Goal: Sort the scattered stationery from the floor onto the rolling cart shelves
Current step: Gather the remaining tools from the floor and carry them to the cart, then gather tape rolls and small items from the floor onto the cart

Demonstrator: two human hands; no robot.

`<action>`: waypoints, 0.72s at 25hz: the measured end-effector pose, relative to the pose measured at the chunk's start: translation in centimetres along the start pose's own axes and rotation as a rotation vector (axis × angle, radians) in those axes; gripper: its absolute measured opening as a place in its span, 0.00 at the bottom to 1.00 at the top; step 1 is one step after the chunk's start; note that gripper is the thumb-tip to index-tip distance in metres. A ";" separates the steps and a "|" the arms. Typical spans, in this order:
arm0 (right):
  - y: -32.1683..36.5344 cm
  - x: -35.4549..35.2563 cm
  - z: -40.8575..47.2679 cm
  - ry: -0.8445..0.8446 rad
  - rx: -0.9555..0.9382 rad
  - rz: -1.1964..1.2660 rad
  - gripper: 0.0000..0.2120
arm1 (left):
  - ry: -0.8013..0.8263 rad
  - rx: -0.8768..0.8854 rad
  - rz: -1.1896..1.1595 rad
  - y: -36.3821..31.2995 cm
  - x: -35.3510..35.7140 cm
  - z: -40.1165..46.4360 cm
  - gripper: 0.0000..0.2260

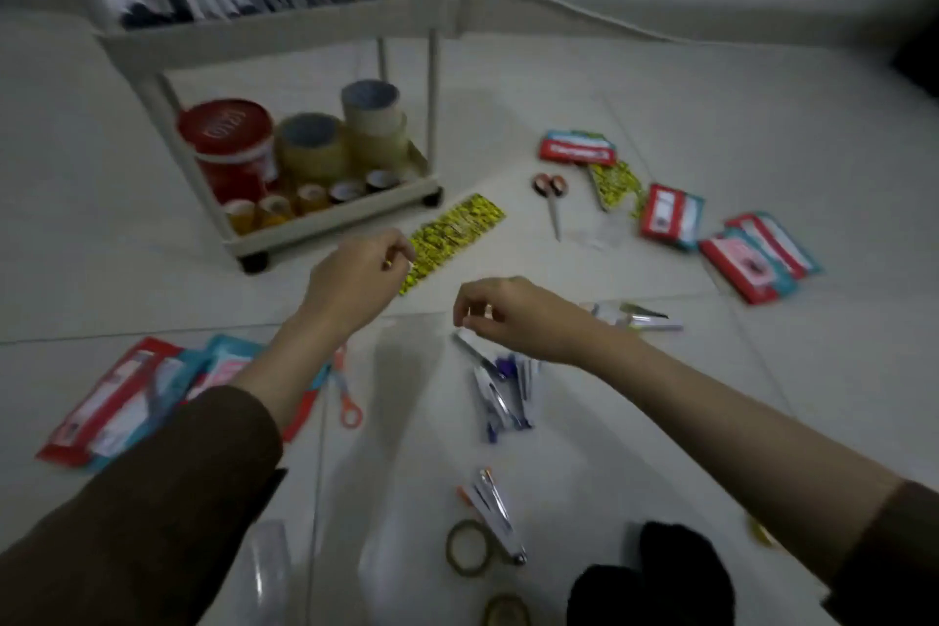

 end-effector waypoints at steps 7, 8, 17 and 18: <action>-3.0 7.9 -7.9 0.080 0.191 0.235 0.08 | 0.183 0.016 0.035 -1.0 10.6 -5.4 0.07; -2.6 9.3 -8.7 0.102 0.183 0.261 0.08 | 0.209 0.010 0.046 -0.7 11.4 -6.5 0.07; 0.1 16.1 -15.9 0.208 -0.142 -0.061 0.12 | 0.481 0.190 0.088 3.2 15.6 -21.1 0.11; 0.8 16.4 -16.5 0.182 -0.217 -0.130 0.13 | 0.489 0.225 0.082 3.3 15.8 -22.1 0.12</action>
Point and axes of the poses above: each hand's wrist, its own z-axis towards the middle knuckle, its own x-axis out of the palm, y = z × x, the point moved 8 cm from there along z, towards the middle knuckle, and after that the axes turned 9 degrees about -z, right-handed, at the moved point
